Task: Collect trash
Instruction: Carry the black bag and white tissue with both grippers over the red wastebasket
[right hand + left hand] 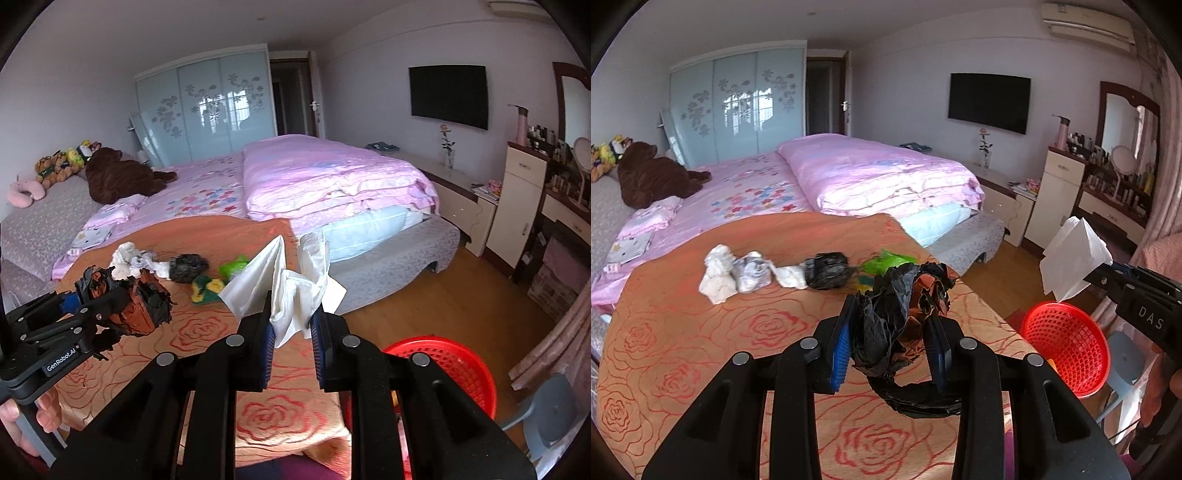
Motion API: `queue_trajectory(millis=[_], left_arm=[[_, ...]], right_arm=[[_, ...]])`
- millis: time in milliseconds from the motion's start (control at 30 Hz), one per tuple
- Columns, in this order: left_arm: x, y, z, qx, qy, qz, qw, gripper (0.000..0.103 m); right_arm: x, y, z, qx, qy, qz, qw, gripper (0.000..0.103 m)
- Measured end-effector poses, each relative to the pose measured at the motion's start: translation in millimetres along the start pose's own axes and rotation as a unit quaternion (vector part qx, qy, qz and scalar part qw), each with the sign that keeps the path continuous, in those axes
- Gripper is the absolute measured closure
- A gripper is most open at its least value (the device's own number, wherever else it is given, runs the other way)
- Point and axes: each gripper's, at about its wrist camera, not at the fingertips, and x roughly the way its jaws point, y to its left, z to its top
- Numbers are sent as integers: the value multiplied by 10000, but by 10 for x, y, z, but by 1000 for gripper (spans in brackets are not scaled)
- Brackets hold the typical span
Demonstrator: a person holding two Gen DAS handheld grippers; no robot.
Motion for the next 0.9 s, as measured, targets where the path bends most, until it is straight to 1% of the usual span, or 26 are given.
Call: queue_trajectory(millis=[567, 900], left_arm=[[125, -572, 126, 329, 35, -431, 9985, 70], [246, -1002, 166, 585, 152, -894, 9942, 70]], right_arm=[[-238, -629, -167, 342, -26, -599, 9976, 85], [-288, -956, -290, 567, 32, -902, 9943, 85]])
